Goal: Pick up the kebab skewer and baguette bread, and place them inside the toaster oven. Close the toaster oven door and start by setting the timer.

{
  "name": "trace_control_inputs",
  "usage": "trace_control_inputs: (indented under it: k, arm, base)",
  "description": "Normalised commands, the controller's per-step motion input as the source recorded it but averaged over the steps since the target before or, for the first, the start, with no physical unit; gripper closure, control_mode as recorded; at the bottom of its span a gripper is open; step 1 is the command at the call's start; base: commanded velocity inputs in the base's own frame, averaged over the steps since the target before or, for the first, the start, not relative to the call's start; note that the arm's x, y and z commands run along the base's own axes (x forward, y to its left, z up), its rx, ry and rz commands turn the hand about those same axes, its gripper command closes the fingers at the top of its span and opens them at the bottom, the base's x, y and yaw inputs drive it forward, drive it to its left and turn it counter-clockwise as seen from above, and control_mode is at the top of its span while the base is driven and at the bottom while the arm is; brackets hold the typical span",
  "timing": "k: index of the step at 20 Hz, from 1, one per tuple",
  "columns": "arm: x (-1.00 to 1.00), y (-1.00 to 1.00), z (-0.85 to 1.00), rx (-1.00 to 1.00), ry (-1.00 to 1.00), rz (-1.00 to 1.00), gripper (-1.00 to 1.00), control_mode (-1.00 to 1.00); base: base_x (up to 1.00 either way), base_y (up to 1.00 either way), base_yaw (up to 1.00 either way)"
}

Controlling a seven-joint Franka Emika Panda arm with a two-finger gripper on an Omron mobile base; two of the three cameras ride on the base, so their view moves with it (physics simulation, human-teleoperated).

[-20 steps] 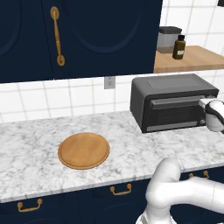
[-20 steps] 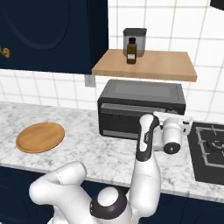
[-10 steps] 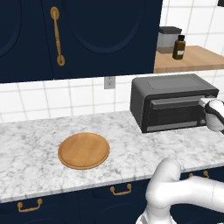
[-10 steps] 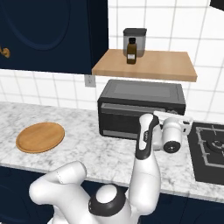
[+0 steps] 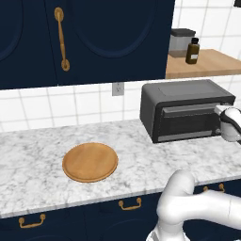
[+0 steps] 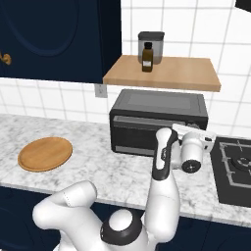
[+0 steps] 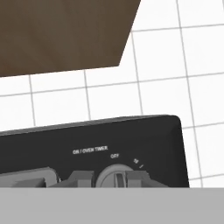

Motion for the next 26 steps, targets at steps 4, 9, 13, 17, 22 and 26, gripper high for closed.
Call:
trace_control_inputs:
  k: [4,9,13,17,22,26]
  arm:
    - [0.30,0.21,-0.57,0.30,-0.09,-0.24,1.00,-1.00]
    - [0.26,0.15,-0.52,0.31,-0.06,-0.23,1.00,-1.00]
    - [0.32,0.16,-0.42,0.32,-0.01,-0.24,1.00,-1.00]
    - [0.28,0.09,-0.35,0.33,0.00,-0.26,1.00,-1.00]
    - [0.14,0.12,-0.50,0.34,-0.02,-0.27,1.00,-1.00]
    - [0.22,0.13,-0.48,0.36,-0.02,-0.28,1.00,-1.00]
  base:
    - [0.00,0.00,0.00]
    - [0.00,0.00,0.00]
    - [0.00,0.00,0.00]
    - [0.00,0.00,0.00]
    - [0.00,0.00,0.00]
    - [0.00,0.00,0.00]
